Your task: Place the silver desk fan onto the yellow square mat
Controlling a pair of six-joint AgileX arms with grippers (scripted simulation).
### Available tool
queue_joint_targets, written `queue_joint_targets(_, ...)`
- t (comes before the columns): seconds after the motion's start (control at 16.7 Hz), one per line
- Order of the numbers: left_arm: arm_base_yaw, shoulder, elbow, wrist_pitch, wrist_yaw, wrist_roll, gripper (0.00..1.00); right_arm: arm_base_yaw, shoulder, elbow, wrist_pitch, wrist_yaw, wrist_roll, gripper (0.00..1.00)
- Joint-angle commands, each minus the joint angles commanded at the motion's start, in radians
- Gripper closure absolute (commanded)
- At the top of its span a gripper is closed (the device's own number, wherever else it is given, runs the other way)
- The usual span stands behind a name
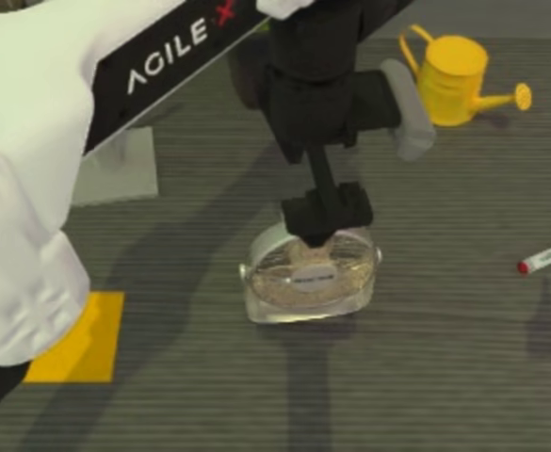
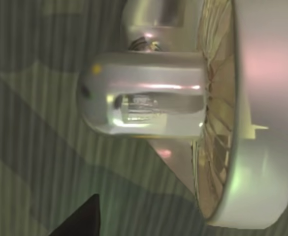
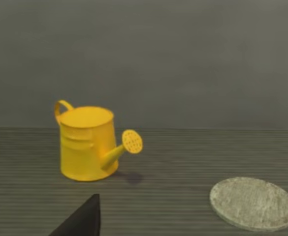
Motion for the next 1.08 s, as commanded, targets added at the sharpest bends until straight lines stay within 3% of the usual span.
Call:
queue_joint_targets(0.36, 0.003, -0.005, -0.019, 0.017, 0.000, 0.001, 0.00, 0.000, 0.000, 0.000, 0.000, 0.000, 0.000, 0.00)
queue_joint_targets(0.78, 0.002, -0.049, -0.265, 0.213, 0.000, 0.001, 0.00, 0.000, 0.000, 0.000, 0.000, 0.000, 0.000, 0.00)
queue_joint_targets(1.08, 0.002, -0.053, -0.289, 0.236, -0.001, 0.001, 0.00, 0.000, 0.000, 0.000, 0.000, 0.000, 0.000, 0.00)
